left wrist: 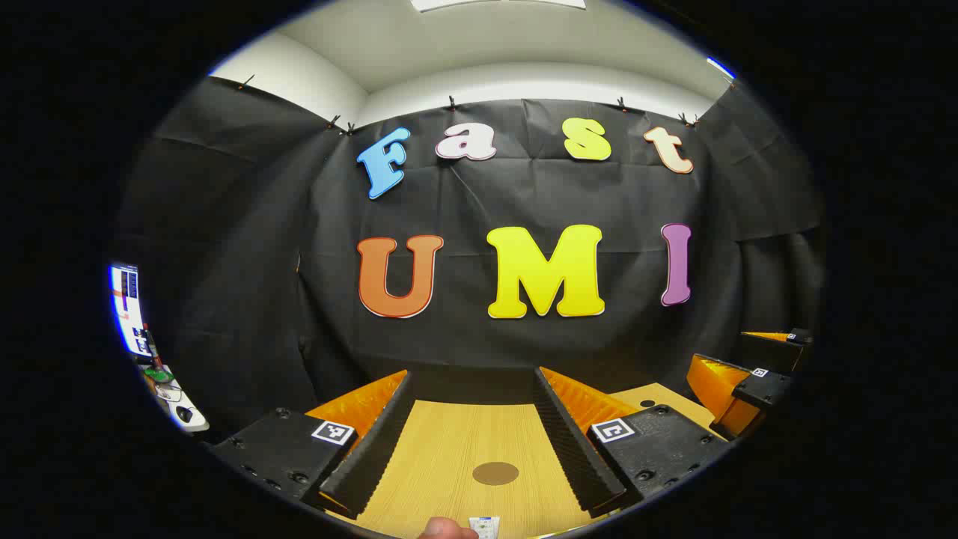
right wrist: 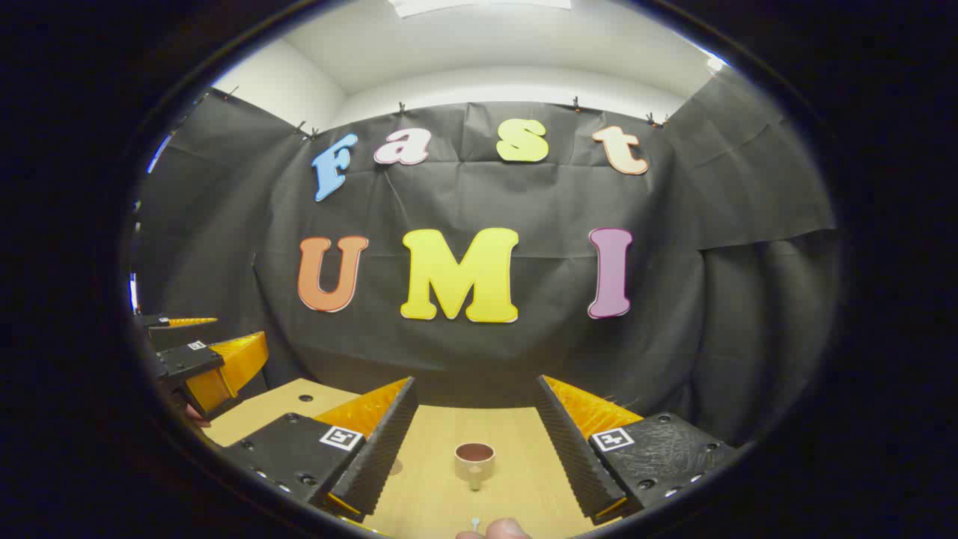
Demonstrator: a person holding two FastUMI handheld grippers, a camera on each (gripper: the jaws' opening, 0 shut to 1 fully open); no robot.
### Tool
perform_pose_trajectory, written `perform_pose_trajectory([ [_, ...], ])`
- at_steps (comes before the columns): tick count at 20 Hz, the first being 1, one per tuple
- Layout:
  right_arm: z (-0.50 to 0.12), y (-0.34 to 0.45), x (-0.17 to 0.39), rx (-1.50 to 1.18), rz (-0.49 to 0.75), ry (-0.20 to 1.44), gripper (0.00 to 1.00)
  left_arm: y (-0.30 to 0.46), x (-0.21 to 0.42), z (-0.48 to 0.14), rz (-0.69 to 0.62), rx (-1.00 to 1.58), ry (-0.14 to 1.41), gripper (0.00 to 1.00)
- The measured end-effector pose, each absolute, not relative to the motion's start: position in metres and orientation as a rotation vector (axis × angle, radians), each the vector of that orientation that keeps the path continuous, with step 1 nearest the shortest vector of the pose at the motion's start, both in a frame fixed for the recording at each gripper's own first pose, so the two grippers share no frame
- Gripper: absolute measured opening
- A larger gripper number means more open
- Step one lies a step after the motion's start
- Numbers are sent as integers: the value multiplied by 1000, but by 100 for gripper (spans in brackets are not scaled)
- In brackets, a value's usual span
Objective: Put the toothbrush and toothpaste on the desktop into the cup, then pick up the cup and place it on the coaster on the desktop.
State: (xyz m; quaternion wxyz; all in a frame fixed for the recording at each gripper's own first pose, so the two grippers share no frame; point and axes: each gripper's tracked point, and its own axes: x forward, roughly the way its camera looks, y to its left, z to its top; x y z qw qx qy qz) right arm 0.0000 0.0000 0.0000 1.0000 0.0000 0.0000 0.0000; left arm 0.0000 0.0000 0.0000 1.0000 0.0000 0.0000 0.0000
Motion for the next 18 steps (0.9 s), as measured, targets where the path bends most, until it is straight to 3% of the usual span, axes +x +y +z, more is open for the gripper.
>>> perform_pose_trajectory([
  [18,-3,12,9,-8,38,10,95,9,1,-5,24,13,12,99],
])
